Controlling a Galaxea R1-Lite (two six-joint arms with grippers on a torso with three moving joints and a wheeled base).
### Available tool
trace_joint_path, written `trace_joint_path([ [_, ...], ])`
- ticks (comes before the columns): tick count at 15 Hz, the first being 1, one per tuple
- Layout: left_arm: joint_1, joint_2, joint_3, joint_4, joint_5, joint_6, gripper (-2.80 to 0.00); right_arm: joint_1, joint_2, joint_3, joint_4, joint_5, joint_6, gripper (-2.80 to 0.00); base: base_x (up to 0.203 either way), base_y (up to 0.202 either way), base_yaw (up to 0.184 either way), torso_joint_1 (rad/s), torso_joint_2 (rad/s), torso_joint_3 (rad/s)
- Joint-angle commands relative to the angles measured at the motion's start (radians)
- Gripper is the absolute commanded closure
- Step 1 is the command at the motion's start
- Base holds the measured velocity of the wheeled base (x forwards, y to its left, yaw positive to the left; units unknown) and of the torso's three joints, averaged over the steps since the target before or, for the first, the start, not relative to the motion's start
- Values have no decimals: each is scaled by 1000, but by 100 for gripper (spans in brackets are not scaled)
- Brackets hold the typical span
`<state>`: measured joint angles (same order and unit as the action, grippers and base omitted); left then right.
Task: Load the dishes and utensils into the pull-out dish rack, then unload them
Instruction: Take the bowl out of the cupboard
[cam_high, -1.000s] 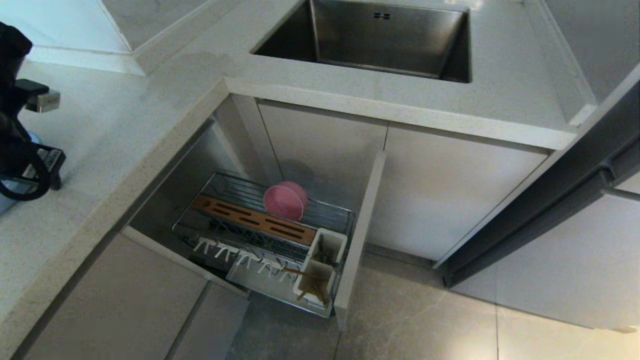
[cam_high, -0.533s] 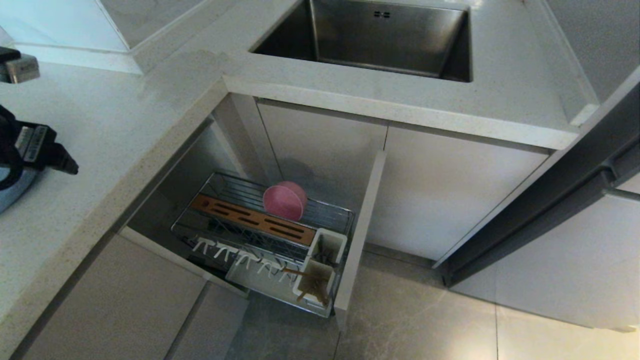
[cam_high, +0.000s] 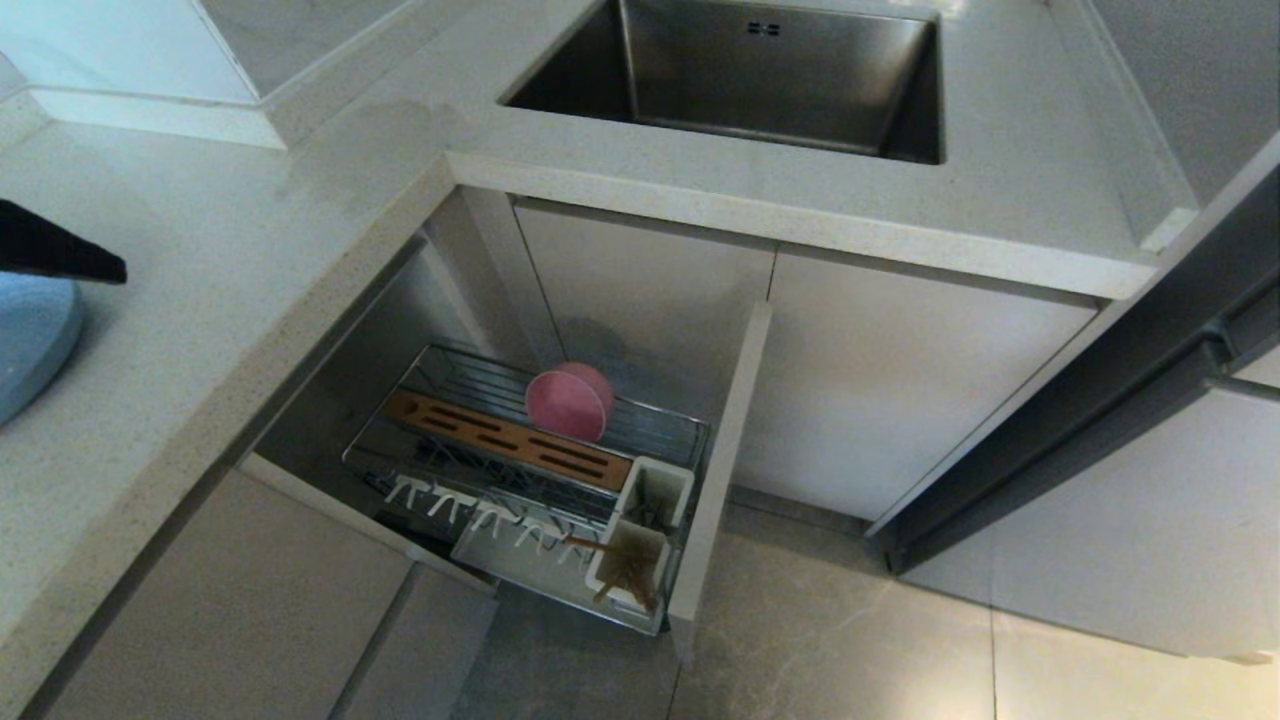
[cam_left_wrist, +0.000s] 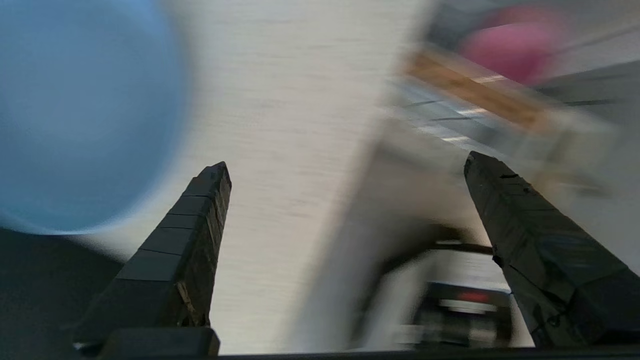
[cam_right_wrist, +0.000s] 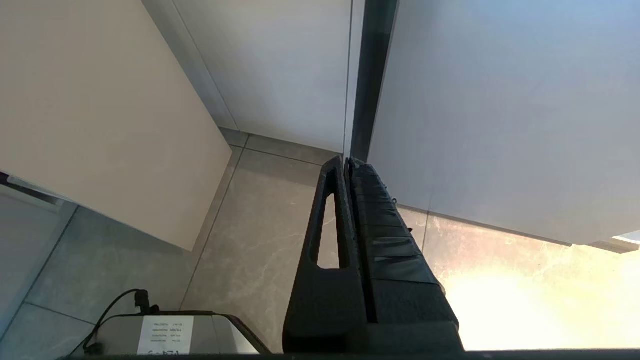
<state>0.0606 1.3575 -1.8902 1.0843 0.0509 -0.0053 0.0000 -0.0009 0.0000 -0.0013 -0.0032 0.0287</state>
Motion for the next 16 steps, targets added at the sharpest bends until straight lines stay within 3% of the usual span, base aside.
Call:
trace_joint_path([
  [1,0,-68,29,4,-145,-65,-280,0,-1,0,0,0,0,0,0,0,0,0,0,0],
  [4,-1,-91,88,5,-345,-126,-280,0,-1,0,0,0,0,0,0,0,0,0,0,0],
  [6,-3,-89,114,5,-433,-165,-280,0,-1,0,0,0,0,0,0,0,0,0,0,0],
  [9,-18,-71,120,-2,-557,-282,-280,0,-1,0,0,0,0,0,0,0,0,0,0,0],
  [14,-84,-7,124,-114,-550,-637,-280,0,-1,0,0,0,0,0,0,0,0,0,0,0],
  [16,-130,47,123,-153,-432,-764,-280,0,-1,0,0,0,0,0,0,0,0,0,0,0],
])
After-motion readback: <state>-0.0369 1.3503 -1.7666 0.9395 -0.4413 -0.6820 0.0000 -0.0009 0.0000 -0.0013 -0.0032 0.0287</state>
